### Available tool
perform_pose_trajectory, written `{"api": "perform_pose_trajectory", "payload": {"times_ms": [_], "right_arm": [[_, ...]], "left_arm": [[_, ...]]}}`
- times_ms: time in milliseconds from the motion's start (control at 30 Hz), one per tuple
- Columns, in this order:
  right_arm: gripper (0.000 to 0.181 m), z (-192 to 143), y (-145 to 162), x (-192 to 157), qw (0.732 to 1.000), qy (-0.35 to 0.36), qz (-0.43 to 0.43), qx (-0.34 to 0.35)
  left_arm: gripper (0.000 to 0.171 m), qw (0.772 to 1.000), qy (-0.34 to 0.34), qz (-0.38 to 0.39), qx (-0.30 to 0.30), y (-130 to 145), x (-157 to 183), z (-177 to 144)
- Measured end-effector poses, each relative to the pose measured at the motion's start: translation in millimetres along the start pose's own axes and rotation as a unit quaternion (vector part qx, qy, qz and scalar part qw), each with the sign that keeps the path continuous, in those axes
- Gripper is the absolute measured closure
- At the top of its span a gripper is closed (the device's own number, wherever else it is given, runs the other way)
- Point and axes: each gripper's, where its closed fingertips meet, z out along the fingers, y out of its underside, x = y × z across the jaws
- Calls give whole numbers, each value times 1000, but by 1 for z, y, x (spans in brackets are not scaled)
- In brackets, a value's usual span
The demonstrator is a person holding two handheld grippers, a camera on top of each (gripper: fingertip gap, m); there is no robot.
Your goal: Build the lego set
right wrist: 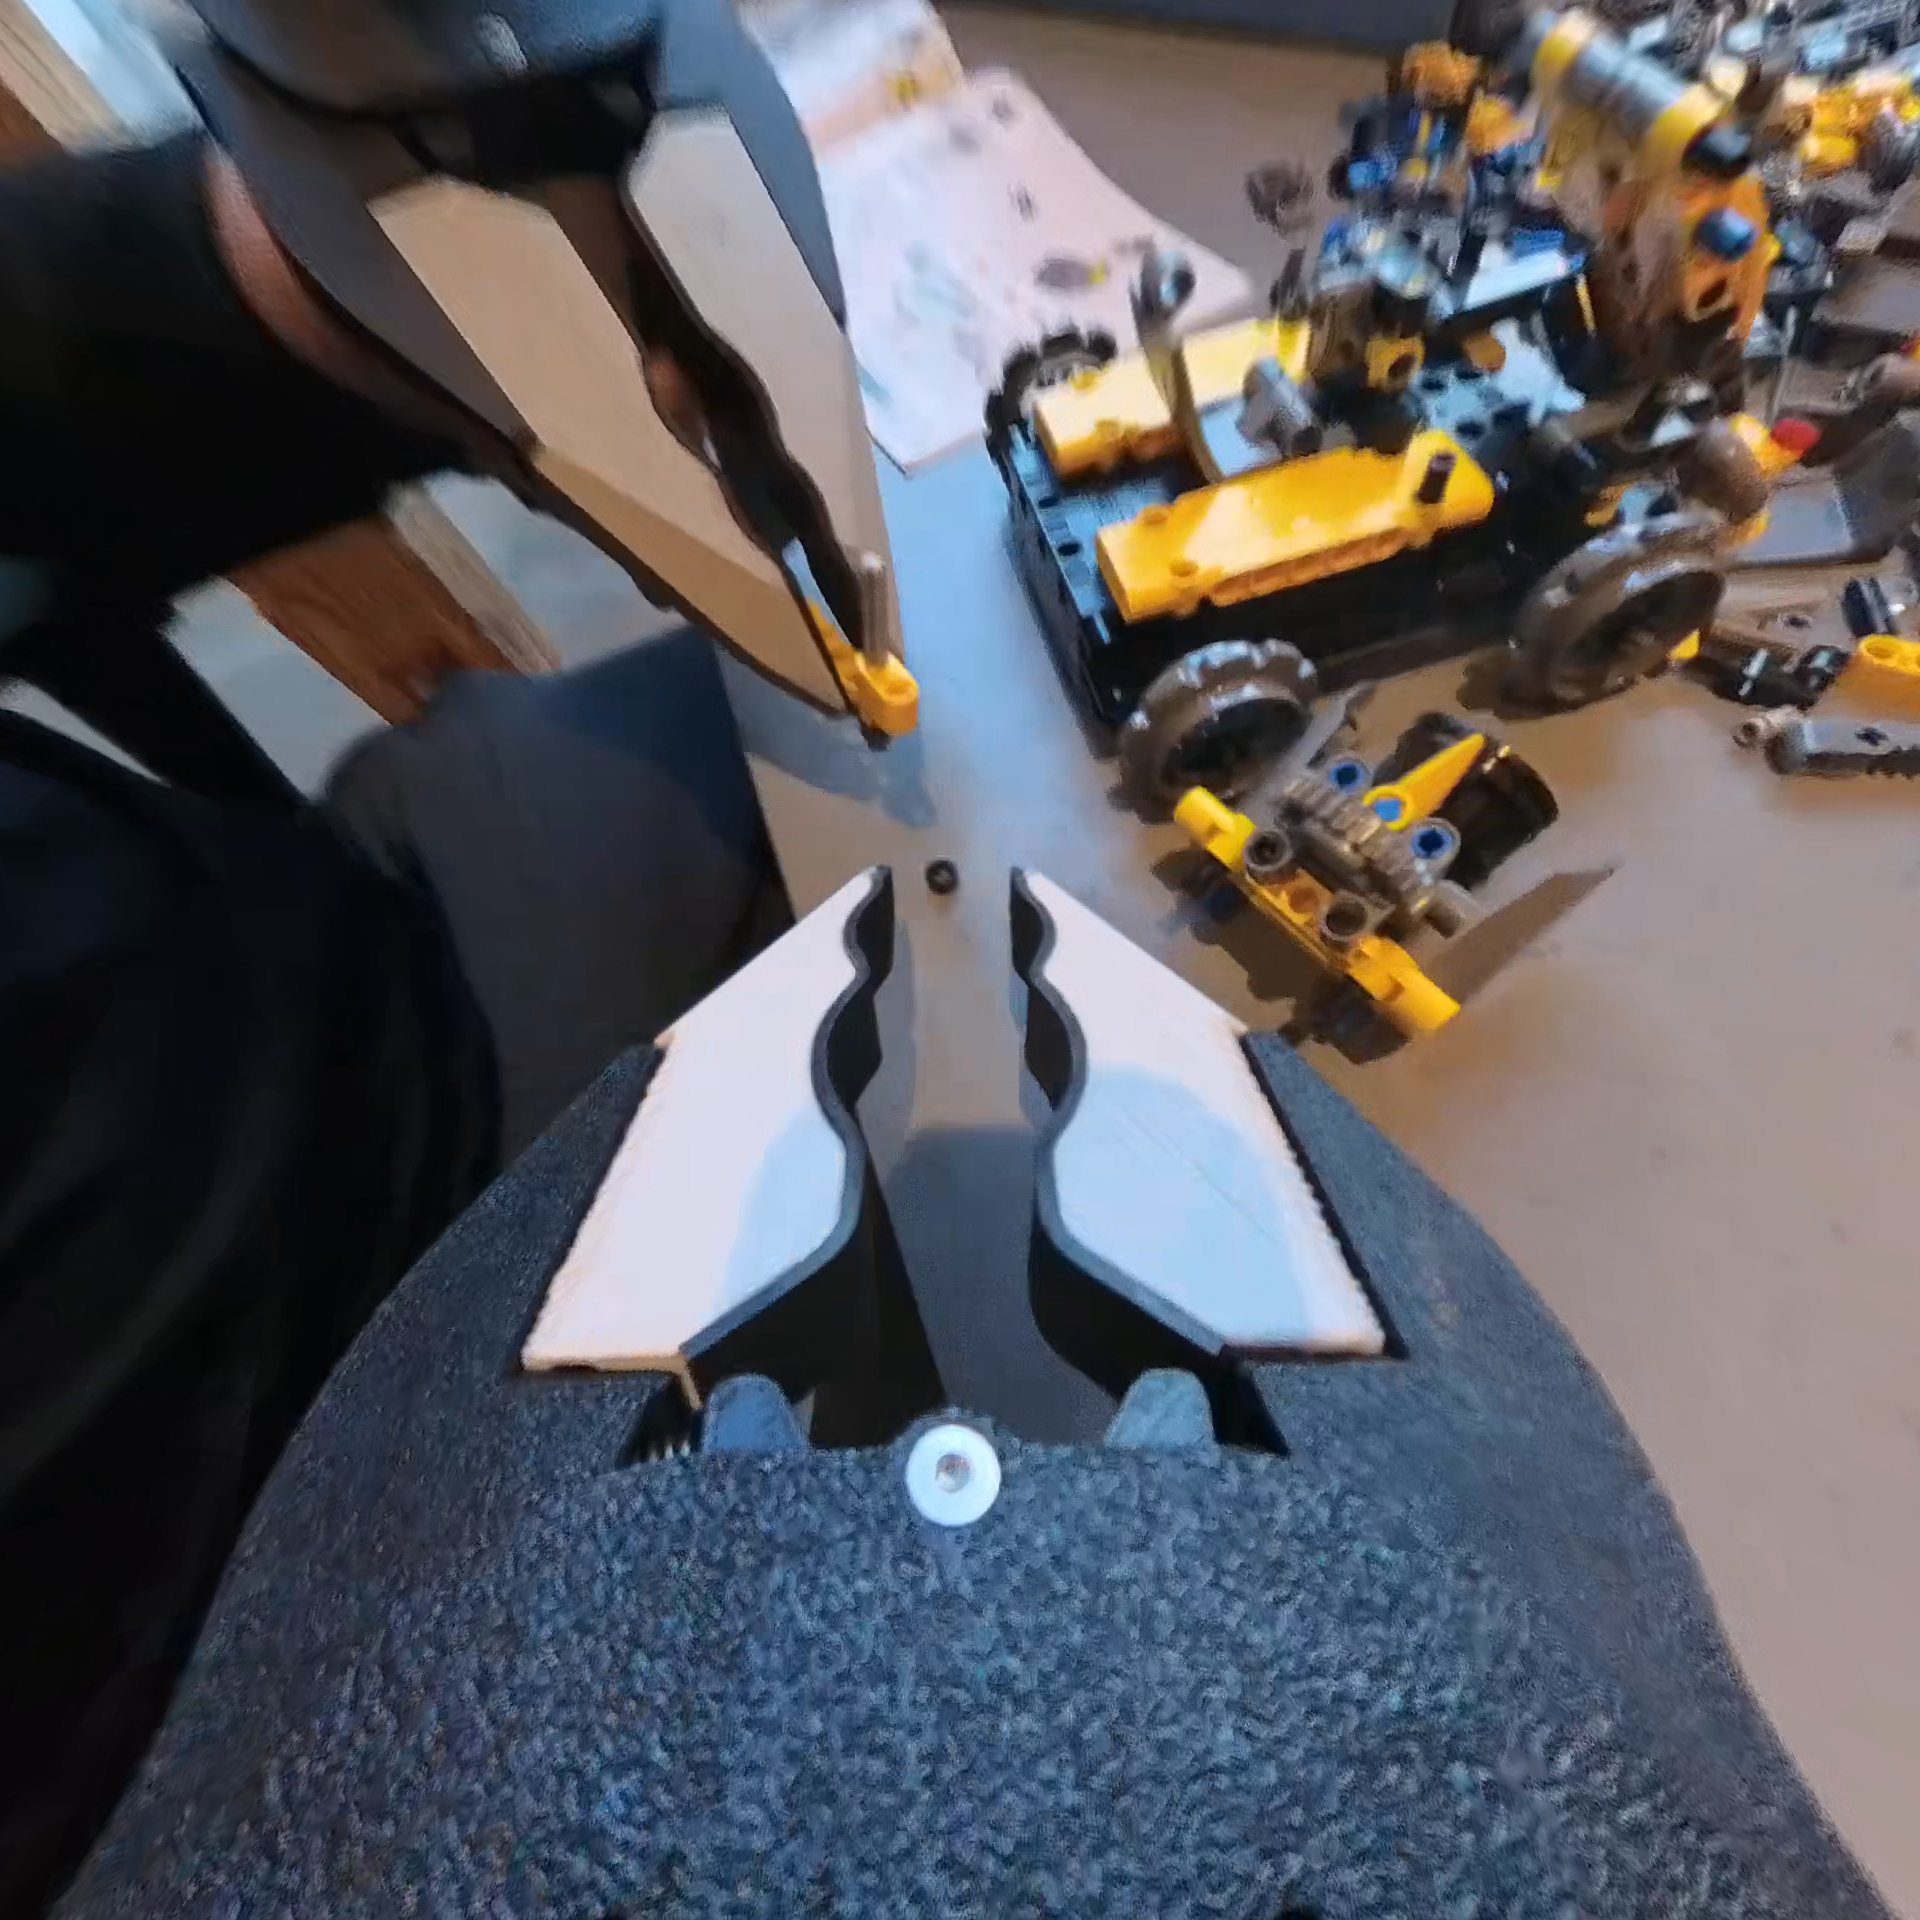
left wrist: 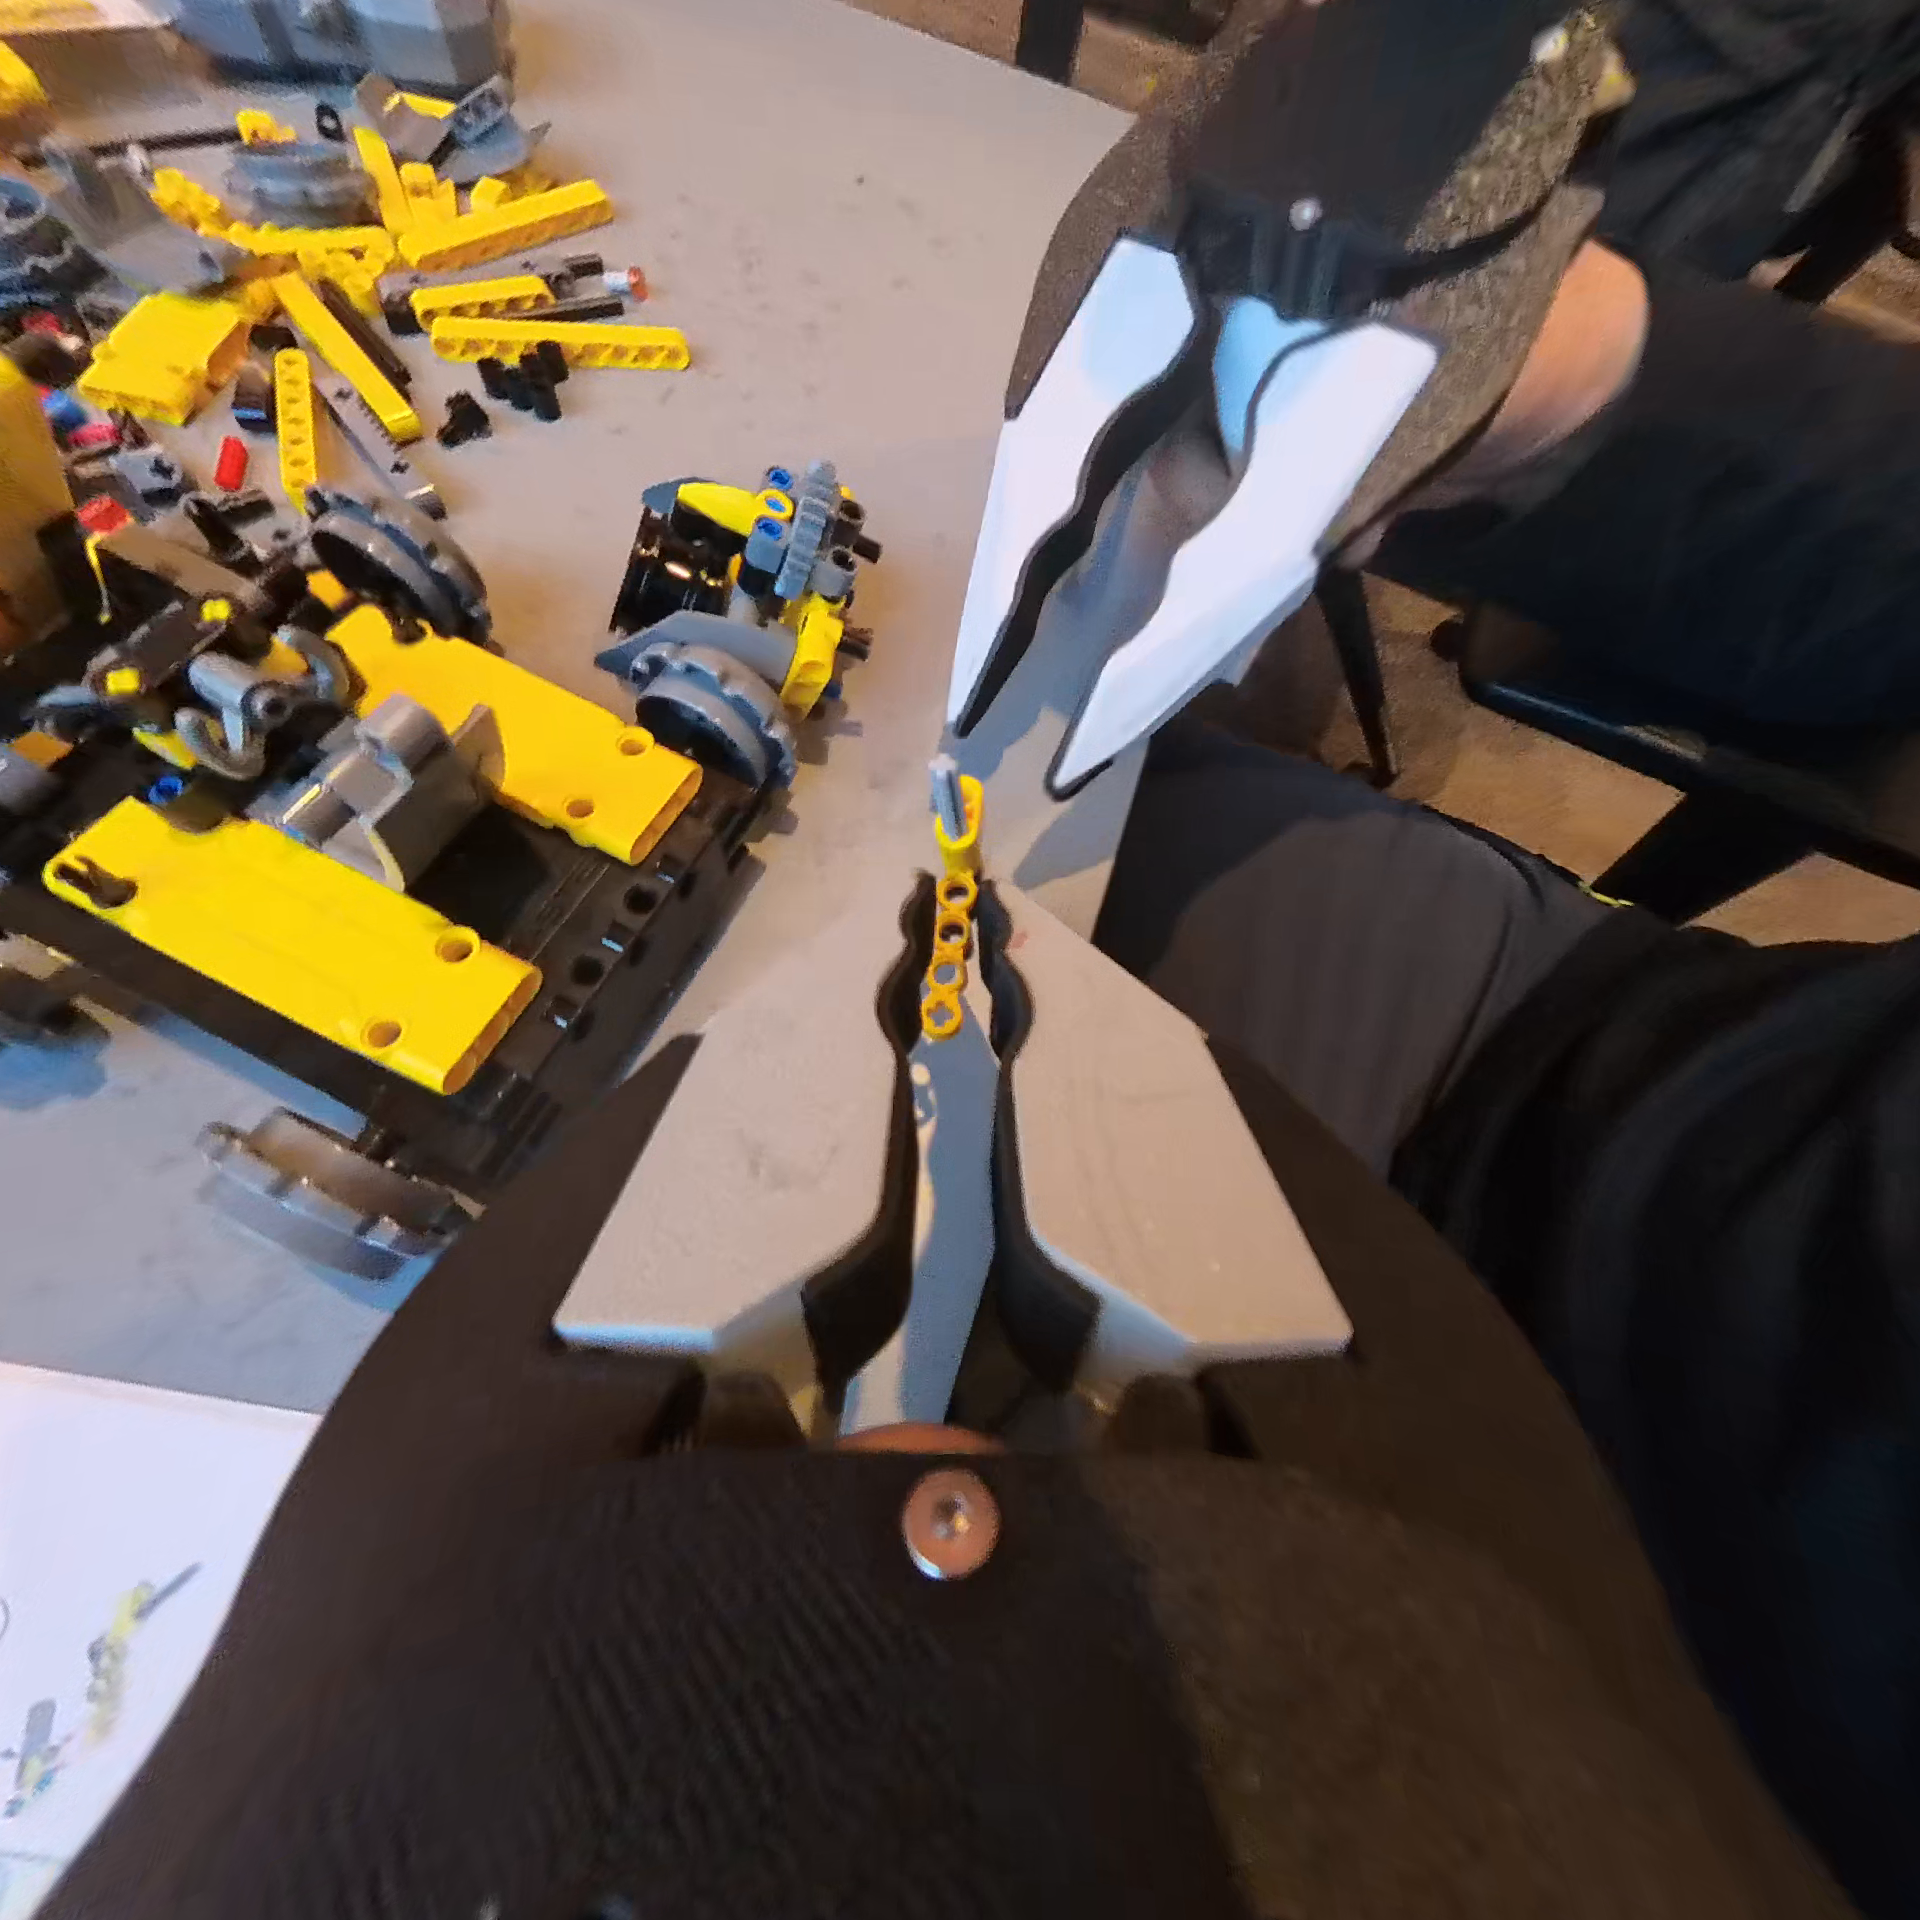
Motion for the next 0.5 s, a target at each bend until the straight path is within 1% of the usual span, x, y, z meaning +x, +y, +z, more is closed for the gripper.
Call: {"api": "perform_pose_trajectory", "payload": {"times_ms": [67,200,233,367,500], "right_arm": [[164,9,9,4,998,26,-21,-44],[167,20,13,3,996,40,-33,-76],[167,21,14,4,995,43,-34,-81],[178,23,12,0,996,33,-28,-77],[178,29,12,-7,996,29,-33,-79]], "left_arm": [[165,1000,2,-12,6,2,-2,-1],[166,1000,-13,-10,7,6,-6,-6],[165,1000,-14,-11,9,7,-6,-8],[166,999,-12,-27,14,13,-7,-12],[165,999,-10,-29,9,18,-7,-13]]}}
